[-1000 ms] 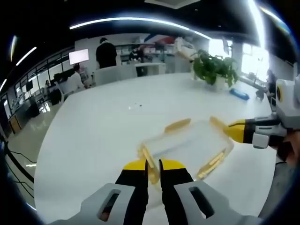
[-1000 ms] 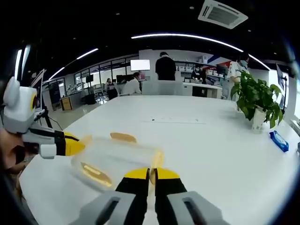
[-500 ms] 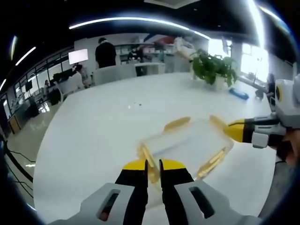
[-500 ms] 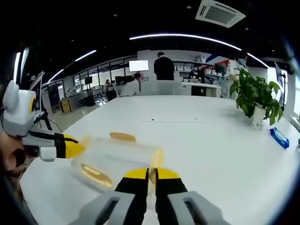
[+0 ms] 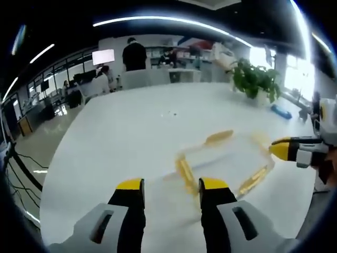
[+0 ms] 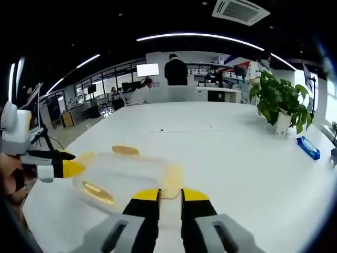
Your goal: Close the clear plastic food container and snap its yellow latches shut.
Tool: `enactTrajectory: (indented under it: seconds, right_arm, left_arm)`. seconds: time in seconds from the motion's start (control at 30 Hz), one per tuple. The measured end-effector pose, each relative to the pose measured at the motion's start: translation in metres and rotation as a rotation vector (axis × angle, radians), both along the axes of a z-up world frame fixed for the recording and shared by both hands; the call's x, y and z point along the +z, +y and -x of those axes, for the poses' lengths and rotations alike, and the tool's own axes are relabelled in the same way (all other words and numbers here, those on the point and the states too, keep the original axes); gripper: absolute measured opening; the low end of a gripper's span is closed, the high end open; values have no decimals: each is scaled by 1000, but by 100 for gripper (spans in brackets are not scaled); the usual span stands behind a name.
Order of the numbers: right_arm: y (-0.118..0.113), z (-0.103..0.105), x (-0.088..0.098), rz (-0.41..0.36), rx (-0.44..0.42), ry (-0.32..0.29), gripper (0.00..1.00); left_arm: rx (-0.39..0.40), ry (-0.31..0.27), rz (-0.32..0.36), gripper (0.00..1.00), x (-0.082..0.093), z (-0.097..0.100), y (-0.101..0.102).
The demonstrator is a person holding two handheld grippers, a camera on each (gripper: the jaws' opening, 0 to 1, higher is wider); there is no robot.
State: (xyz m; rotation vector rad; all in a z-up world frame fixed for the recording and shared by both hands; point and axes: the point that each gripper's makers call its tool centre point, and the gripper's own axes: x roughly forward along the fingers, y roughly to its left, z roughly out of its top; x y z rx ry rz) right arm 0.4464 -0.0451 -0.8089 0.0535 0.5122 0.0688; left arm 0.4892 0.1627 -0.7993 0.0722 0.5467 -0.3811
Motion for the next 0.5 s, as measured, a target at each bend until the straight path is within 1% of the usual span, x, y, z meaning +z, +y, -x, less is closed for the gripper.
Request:
enactTrajectory:
  seconds: [0.03, 0.1, 0.13, 0.2, 0.23, 0.33, 0.5]
  right_arm:
    - [-2, 0, -1, -4, -3, 2, 12]
    - [-5, 1, -3, -10, -15, 10, 12]
    - [-7, 1, -3, -10, -17, 9, 12]
    - [-9, 1, -2, -14, -25, 7, 12]
    - [-9, 1, -2, -15, -25, 8, 12]
    - [-9, 1, -2, -19, -25, 12, 12]
    - [-8, -1, 2, -28, -20, 3, 13]
  left_arm:
    - [15, 2, 7, 40, 0, 0, 2]
    - [45, 0, -21, 35, 0, 0, 11]
    - [55, -6, -24, 34, 1, -1, 13]
    - [68, -10, -13, 34, 3, 0, 17]
    - [70, -12, 5, 35, 4, 0, 16]
    - [60, 0, 13, 35, 2, 1, 13]
    - [49, 2, 39, 36, 3, 1, 6]
